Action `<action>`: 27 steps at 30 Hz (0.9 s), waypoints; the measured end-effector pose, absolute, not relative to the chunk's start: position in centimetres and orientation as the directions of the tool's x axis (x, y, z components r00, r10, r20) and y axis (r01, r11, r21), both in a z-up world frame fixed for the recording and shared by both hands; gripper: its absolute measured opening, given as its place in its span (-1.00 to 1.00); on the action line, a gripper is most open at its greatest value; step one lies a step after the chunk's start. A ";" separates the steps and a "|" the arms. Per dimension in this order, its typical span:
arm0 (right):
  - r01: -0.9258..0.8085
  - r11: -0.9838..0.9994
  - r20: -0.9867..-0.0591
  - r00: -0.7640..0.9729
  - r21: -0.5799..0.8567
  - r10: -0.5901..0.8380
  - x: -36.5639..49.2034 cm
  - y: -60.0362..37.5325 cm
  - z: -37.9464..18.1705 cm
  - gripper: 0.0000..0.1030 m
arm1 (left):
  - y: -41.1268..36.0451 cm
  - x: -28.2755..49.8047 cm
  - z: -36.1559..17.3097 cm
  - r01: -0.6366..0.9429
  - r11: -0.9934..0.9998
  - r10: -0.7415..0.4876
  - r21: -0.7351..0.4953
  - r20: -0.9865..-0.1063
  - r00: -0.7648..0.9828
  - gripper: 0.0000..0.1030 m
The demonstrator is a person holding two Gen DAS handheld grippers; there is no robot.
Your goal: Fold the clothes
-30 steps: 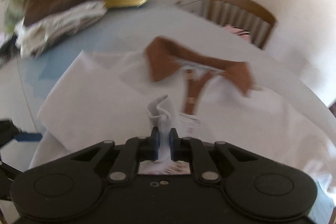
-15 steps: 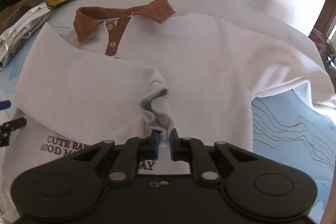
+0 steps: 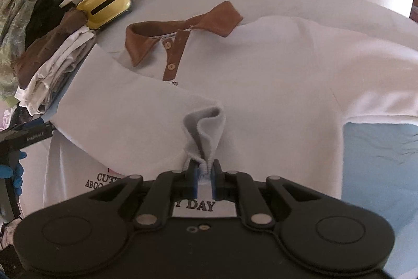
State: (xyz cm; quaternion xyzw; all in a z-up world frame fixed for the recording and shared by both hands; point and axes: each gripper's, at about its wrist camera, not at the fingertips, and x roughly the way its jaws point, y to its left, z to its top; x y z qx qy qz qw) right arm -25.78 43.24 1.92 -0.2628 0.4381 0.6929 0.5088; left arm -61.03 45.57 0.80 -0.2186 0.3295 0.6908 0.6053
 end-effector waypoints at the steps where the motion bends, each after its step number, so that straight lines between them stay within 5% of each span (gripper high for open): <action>1: -0.932 -0.098 -0.806 -0.352 0.349 0.476 -26.4 43.2 1.8 1.00 | 45.7 -61.6 0.9 -0.979 -0.055 0.693 0.195 -0.699 -0.178 0.49; 7: -0.904 -0.011 -0.786 -0.377 0.427 0.490 -26.1 42.5 0.7 1.00 | 45.6 -64.5 0.1 -0.981 -0.037 0.664 0.189 -0.729 -0.165 0.49; 15: -0.962 -0.127 -0.851 -0.273 0.242 0.448 -24.8 41.0 2.5 1.00 | 43.8 -65.5 0.6 -0.981 0.155 0.583 0.121 -0.813 -0.008 0.47; 21: -0.959 -0.231 -0.807 -0.266 0.165 0.527 -27.6 43.4 3.9 1.00 | 42.5 -63.5 4.8 -0.953 0.302 0.623 0.013 -0.759 0.187 0.47; 27: -0.955 -0.281 -0.847 -0.224 0.092 0.483 -29.7 44.5 1.3 1.00 | 44.6 -58.4 2.2 -0.923 0.384 0.578 0.003 -0.781 0.238 0.47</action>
